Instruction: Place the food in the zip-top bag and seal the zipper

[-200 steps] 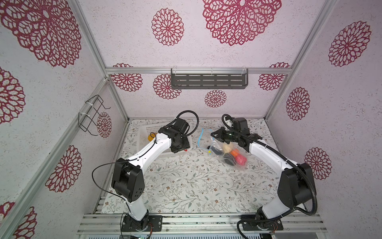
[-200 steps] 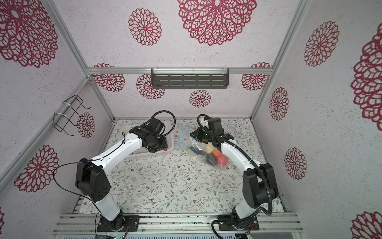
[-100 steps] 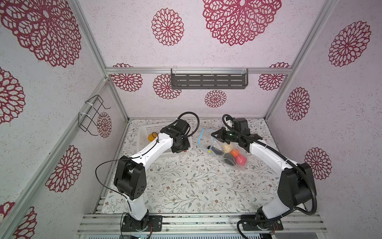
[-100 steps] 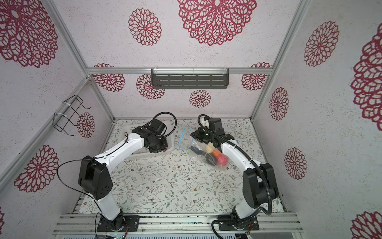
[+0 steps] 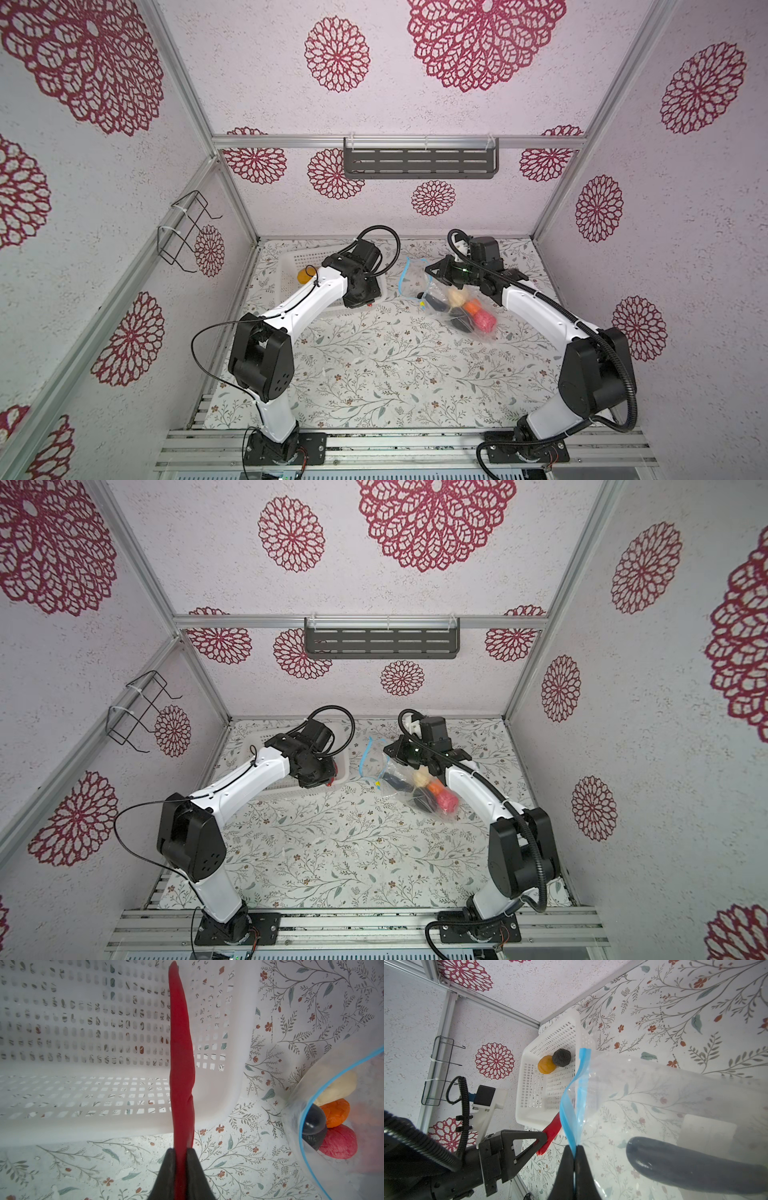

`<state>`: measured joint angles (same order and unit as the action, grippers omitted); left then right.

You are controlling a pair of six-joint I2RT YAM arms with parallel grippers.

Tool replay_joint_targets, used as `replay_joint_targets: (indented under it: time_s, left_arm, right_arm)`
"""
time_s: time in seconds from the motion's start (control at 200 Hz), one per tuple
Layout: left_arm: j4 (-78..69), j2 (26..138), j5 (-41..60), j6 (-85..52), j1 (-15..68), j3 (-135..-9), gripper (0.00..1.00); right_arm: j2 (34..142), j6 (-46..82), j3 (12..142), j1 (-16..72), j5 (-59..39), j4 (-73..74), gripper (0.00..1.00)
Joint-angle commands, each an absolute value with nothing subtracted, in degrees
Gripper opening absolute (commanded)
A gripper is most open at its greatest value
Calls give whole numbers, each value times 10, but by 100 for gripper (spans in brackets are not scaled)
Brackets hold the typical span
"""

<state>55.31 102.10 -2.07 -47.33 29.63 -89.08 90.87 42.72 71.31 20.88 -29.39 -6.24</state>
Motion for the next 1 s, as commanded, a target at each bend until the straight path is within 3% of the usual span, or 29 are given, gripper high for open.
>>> replay_joint_targets:
  time_s: [0.0, 0.29, 0.615, 0.991]
  left_arm:
    - [579, 982, -31, -438, 292, -900, 11]
    - [665, 912, -25, -341, 281, -966, 9]
    - [656, 818, 148, -263, 281, -940, 8]
    - [637, 830, 262, -245, 288, -903, 2]
  right_arm:
    - [877, 431, 707, 203, -300, -54, 0]
    - [874, 428, 706, 203, -290, -57, 0]
    - [872, 414, 708, 204, -287, -64, 0]
    - [861, 388, 705, 206, -291, -61, 0]
